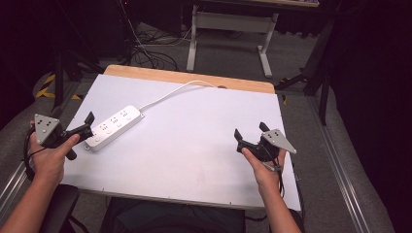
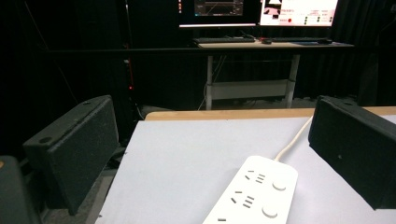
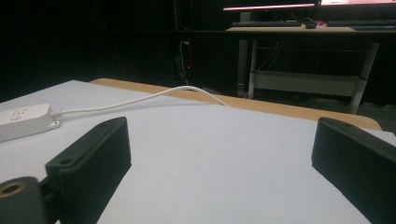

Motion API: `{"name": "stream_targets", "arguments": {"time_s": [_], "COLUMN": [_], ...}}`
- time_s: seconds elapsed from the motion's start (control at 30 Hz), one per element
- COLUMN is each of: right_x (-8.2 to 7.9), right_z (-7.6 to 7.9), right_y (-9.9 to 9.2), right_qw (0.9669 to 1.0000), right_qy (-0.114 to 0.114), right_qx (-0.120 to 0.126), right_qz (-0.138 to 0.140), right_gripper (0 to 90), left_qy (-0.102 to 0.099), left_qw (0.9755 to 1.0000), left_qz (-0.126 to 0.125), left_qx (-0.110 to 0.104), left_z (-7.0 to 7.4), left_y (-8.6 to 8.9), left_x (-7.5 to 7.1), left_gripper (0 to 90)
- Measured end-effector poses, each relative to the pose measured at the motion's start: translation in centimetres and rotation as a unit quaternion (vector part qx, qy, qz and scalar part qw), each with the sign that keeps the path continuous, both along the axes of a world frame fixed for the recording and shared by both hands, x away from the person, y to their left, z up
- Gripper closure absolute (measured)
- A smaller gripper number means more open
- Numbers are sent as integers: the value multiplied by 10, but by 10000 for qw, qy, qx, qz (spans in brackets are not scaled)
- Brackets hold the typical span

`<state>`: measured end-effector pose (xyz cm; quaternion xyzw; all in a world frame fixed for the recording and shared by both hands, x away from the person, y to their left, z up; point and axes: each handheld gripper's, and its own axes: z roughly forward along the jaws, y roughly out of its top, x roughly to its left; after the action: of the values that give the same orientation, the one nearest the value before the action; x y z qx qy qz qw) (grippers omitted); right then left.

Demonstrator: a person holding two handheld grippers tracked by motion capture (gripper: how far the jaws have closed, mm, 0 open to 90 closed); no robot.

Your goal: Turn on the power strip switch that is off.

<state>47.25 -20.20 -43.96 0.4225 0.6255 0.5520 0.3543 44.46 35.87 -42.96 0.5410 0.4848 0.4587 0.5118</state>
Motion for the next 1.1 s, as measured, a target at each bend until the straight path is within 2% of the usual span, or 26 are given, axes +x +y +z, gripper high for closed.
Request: {"name": "stream_targets", "arguments": {"time_s": [0.43, 0.5, 0.73, 1.0, 1.1], "right_x": [1, 1, 0, 0, 0], "right_z": [0, 0, 0, 0, 0], "right_y": [0, 0, 0, 0, 0], "right_qw": [10000, 10000, 10000, 10000, 10000], "right_qy": [-6, -4, 19, 25, 27], "right_qx": [-19, -18, 16, -2, 6], "right_qz": [11, 11, 0, -4, 0], "right_gripper": [52, 52, 52, 53, 53], "left_qy": [10, 66, 111, 203, 252], "left_qw": [9999, 9998, 9997, 9997, 9996], "left_qz": [104, 154, 83, 52, 45], "left_qx": [35, 65, 177, 96, 134], "left_z": [0, -1, -1, -1, -1], "left_y": [-1, -1, -1, 3, 4], "left_x": [1, 1, 1, 0, 1], "left_gripper": [54, 93, 283, 454, 516]}}
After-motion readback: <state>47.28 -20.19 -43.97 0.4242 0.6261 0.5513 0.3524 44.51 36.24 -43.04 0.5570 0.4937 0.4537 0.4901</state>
